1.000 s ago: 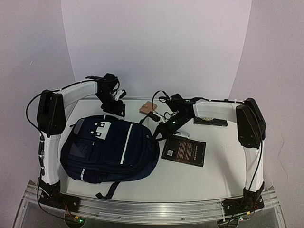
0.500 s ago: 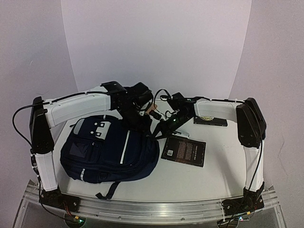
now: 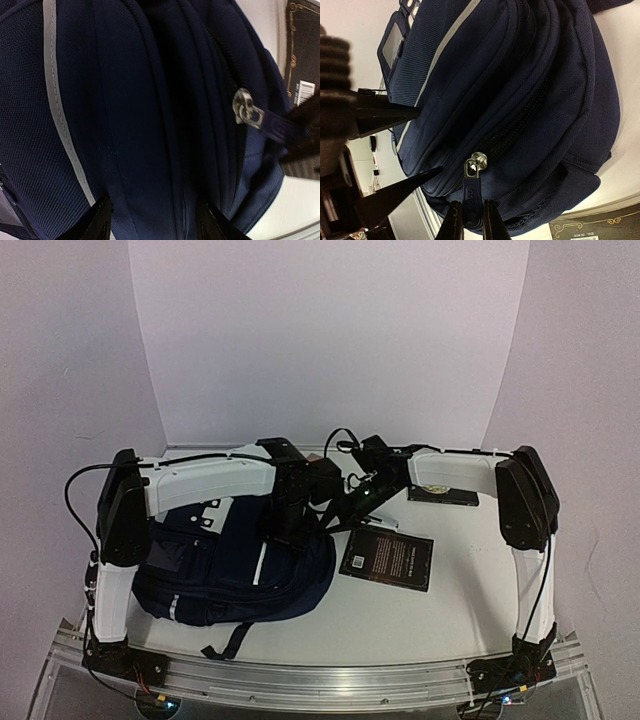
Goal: Pack the student bag
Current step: Unzip the student bag at the center of the board.
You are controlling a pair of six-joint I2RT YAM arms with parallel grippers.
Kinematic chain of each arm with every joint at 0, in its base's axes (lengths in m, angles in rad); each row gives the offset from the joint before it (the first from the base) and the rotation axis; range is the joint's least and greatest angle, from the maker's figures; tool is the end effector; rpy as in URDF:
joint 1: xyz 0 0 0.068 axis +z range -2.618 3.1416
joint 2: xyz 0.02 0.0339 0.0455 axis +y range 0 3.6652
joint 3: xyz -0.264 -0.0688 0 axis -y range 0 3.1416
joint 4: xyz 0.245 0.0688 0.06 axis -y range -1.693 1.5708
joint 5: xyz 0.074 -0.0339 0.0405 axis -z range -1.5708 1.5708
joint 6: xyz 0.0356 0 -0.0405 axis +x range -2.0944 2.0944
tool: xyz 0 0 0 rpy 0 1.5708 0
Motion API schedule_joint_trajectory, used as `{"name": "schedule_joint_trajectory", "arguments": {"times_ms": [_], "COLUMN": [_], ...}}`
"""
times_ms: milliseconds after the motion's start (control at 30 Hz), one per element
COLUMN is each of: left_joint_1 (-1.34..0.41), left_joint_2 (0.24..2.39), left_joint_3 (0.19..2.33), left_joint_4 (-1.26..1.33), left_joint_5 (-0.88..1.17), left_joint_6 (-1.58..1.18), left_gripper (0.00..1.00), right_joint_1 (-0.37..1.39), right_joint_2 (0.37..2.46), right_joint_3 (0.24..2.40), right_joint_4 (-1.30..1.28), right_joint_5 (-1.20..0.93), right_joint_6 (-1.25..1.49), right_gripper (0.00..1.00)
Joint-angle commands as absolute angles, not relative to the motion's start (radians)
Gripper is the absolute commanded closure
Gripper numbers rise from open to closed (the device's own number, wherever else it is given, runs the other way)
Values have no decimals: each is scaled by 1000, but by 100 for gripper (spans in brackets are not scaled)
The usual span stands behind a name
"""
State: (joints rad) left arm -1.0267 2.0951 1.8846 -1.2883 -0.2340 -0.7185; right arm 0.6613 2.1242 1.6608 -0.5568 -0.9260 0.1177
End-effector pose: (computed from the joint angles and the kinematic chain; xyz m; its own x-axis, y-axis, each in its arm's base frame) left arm 0.2204 -0.3483 0.2412 -0.9308 0.3016 -0.2064 0.2802 0.9515 0.1267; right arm 0.3413 0.3017 0.2010 -0.7500 -0.4942 -0.4396 -0.6153 0.2775 0.7378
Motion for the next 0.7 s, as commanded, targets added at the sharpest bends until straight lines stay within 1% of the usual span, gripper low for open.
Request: {"name": "schedule_joint_trajectory", "arguments": {"times_ms": [0,67,133,233,300,467,667], "left_joint_1": [-1028,-1027,-1026,-1021,-1008,-932,-837], "left_joint_2": [2132,2143,2164,2192,2203,2169,2069], "left_joint_3": [1953,1963,1992,2057,2091,2097,2001], "left_joint_4": [-1346,-1357,-1382,-1412,-1414,-1366,-1247], "left_joint_5": [-277,-286,-305,-323,-320,-292,-252], "left_joint_6": [-768,-788,-815,-849,-868,-967,-1070], "left_gripper": [45,50,58,80,99,100,100], "right_joint_1": [655,655,655,655,655,656,657], "right_joint_2": [2116,2112,2106,2101,2097,2058,2001], "right_joint_3": [1688,1683,1677,1670,1671,1629,1532], "right_joint_4": [-507,-504,-500,-493,-492,-470,-437], "right_joint_5": [-963,-966,-969,-973,-973,-973,-939], "right_joint_6": [138,142,147,158,169,240,300], "right_gripper": [100,100,100,100,100,100,100]}}
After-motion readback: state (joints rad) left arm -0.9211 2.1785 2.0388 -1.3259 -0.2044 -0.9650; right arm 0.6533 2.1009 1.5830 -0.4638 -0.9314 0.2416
